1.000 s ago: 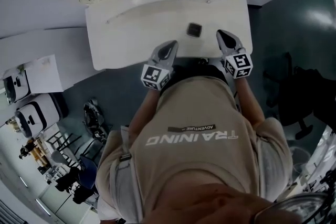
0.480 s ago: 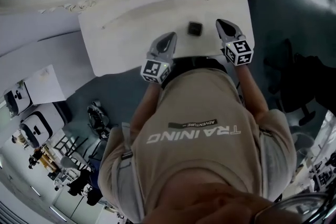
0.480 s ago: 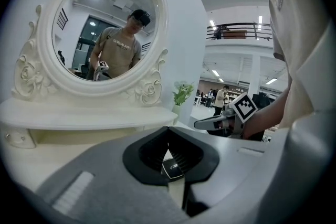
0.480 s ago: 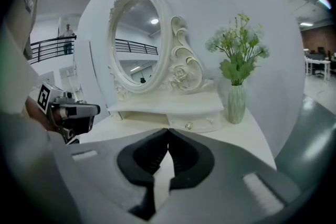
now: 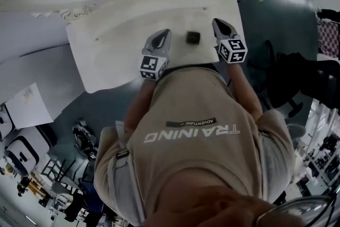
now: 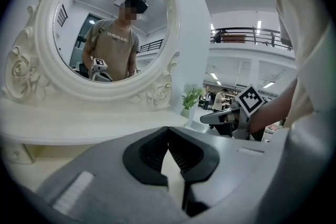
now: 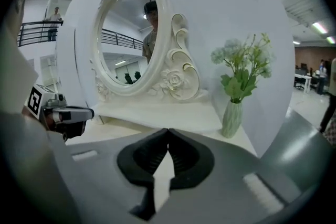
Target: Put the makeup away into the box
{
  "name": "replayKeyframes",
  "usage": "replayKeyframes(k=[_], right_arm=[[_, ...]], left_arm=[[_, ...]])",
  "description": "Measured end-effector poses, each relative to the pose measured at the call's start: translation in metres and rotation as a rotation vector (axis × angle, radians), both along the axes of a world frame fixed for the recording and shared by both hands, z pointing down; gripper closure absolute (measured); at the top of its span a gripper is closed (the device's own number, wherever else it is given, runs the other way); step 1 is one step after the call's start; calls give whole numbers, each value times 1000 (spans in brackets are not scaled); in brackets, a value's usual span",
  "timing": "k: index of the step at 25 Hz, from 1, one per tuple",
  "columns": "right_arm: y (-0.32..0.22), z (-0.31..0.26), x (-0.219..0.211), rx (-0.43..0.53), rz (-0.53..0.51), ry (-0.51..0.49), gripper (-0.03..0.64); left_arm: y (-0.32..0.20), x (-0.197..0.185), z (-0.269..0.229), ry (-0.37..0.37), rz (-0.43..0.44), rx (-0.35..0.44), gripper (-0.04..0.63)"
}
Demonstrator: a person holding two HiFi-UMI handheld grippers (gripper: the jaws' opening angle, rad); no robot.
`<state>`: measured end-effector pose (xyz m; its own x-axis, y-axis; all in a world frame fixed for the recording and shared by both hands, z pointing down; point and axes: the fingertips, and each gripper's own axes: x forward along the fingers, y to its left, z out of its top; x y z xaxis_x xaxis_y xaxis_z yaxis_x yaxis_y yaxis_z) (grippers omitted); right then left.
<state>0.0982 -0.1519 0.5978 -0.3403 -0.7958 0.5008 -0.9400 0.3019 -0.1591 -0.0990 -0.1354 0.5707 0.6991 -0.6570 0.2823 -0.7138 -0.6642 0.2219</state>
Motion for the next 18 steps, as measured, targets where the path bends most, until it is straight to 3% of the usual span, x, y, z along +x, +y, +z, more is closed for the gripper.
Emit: replayKeyframes(k=[5,11,14,18], right_arm=[[-14,19,-19,-33,-24,86,614],[-18,40,-5,-65,-21,121,612],[-22,57,5,-91,-23,144,524],[-38,81,10,-134,-20,91,522]], left_arm=[[-7,-10,11,23,22,-35,589],[-2,-11,13,-4,23,-51,589],[-2,-13,12,-26,-2,-60,589],[-11,-8,12,-46,-17,-71,589]])
